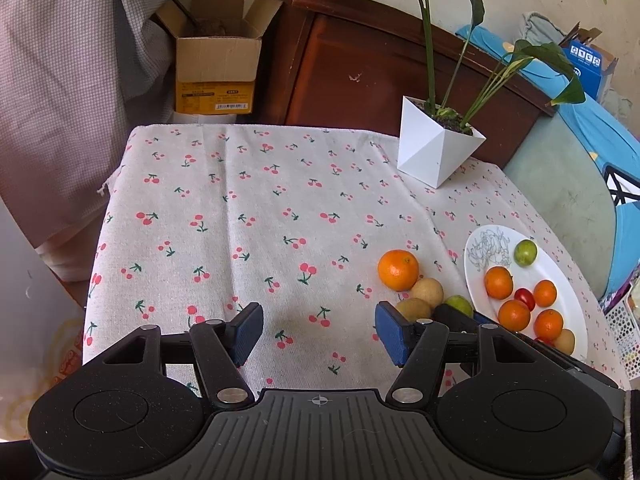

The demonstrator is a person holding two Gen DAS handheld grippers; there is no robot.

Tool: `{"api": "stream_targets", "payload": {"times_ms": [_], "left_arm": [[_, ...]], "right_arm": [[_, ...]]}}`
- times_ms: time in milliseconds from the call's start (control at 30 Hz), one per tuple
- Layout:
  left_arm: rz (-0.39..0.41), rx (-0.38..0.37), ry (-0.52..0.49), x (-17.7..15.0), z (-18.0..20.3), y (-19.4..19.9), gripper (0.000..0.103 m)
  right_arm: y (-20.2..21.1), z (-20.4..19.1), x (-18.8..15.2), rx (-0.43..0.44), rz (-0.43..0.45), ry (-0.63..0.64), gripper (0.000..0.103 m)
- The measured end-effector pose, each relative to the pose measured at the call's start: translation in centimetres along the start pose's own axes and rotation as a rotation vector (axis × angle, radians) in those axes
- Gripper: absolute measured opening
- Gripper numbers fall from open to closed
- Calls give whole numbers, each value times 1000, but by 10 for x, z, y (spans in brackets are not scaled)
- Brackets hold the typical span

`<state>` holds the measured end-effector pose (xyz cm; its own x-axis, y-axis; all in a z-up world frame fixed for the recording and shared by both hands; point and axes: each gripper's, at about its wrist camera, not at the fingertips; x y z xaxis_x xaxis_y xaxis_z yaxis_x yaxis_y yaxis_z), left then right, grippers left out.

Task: Organize fruits
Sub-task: 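Move both grippers back toward the remaining fruit, then grasp a brown kiwi with the left gripper while the right grasps a green lime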

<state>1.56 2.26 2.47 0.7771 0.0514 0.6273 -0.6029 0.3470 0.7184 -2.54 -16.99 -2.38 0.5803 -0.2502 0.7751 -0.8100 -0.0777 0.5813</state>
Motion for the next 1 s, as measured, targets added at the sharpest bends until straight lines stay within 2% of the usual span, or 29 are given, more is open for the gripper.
{"api": "stream_targets", "payload": {"times_ms": [167, 467, 733, 900, 967, 1000], "left_arm": [[-7, -11, -24, -3, 6, -3, 61], [-20, -39, -71, -11, 24, -8, 60], [9, -74, -143, -19, 44, -19, 58], [52, -90, -190, -21, 54, -25, 48], [51, -86, -193, -23, 55, -29, 37], [49, -77, -190, -24, 55, -31, 37]], "right_arm": [[5, 4, 2, 19, -11, -29, 27], [30, 12, 14, 15, 31, -61, 27], [43, 27, 24, 9, 13, -98, 27], [51, 38, 31, 42, -8, -108, 27], [54, 42, 33, 44, -13, -96, 27], [54, 45, 34, 47, -16, -97, 27]]}}
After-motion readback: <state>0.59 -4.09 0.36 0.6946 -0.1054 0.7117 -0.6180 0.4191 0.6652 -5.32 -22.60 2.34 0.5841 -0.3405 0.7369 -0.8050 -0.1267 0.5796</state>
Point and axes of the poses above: each gripper's, at about its wrist camera, not at the fingertips, and y roughly against the way its jaws point, z to its right, x to its top, and after that the axes turned 3 degrees about -x, right-handed
